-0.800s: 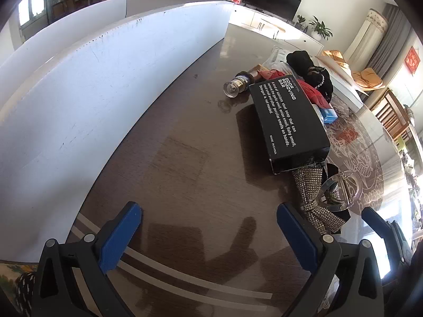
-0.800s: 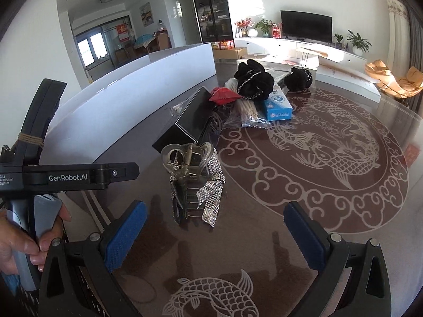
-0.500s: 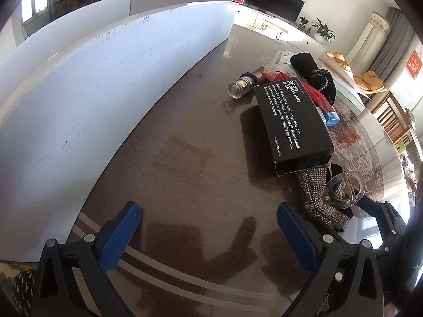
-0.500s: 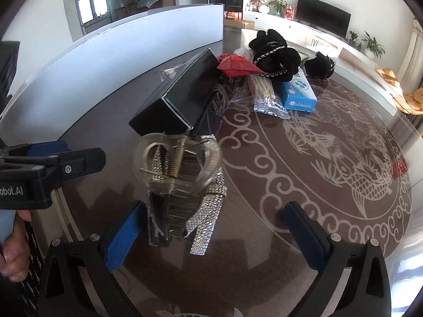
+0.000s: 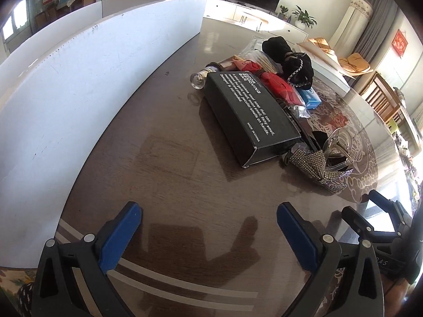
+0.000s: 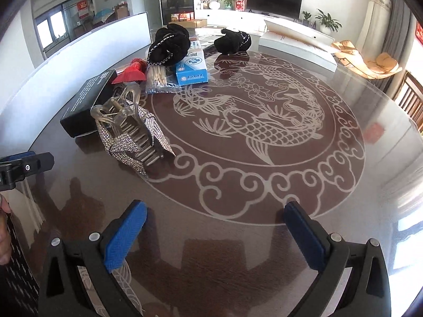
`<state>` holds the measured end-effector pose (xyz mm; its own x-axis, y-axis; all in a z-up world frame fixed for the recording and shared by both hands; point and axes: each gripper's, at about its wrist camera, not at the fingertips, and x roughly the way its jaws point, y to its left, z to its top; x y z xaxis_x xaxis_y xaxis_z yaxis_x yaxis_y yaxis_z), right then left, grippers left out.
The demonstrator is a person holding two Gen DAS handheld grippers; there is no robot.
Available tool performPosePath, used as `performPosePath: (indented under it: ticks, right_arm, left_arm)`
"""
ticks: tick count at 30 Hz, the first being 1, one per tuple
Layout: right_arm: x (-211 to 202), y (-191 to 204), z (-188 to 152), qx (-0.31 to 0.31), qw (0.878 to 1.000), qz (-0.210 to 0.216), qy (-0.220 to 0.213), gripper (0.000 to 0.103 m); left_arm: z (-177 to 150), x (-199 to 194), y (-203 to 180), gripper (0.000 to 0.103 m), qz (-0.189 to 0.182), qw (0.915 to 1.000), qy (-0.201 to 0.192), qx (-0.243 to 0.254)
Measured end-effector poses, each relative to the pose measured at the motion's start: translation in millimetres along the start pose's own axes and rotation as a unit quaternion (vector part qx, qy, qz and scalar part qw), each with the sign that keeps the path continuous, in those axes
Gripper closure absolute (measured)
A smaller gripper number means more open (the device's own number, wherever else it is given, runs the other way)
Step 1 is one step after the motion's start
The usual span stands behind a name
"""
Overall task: Organize objects
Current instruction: 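Move the left tool to the black odor bar box while the right tool nears the clear rhinestone clip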
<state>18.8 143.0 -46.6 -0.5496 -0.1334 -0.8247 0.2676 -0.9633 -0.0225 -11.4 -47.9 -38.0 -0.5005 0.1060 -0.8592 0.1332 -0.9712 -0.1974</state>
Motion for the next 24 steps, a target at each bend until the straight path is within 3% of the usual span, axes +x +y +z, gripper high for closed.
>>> performPosePath:
  ticks: [7,12,14,18,24]
  right_arm:
    - [9,-6,4,-0.020,0.999,-0.028,-0.014,0.000]
    - [9,-5,5,-0.024,0.999,-0.032,-0.017,0.000]
    - [9,-6,5,-0.023,0.999,-0.031,-0.016,0.000]
    - [9,-5,5,-0.022,0.999,-0.029,-0.016,0.000]
    - [9,-5,5,-0.023,0.999,-0.026,-0.015,0.000]
  left_arm:
    - [53,9,-21,0.000,-0.004,0.9998,-0.018,-0.010]
    - [85,47,-32,0.000,0.029,0.9991,0.017,-0.023]
    - [87,57,-31,0.000,0.028,0.9990,0.029,-0.020]
    - [74,44,-21,0.000,0.031,0.9993,0.017,0.007]
    - [57,40,-6,0.000,0.062,0.9954,0.026,0.068]
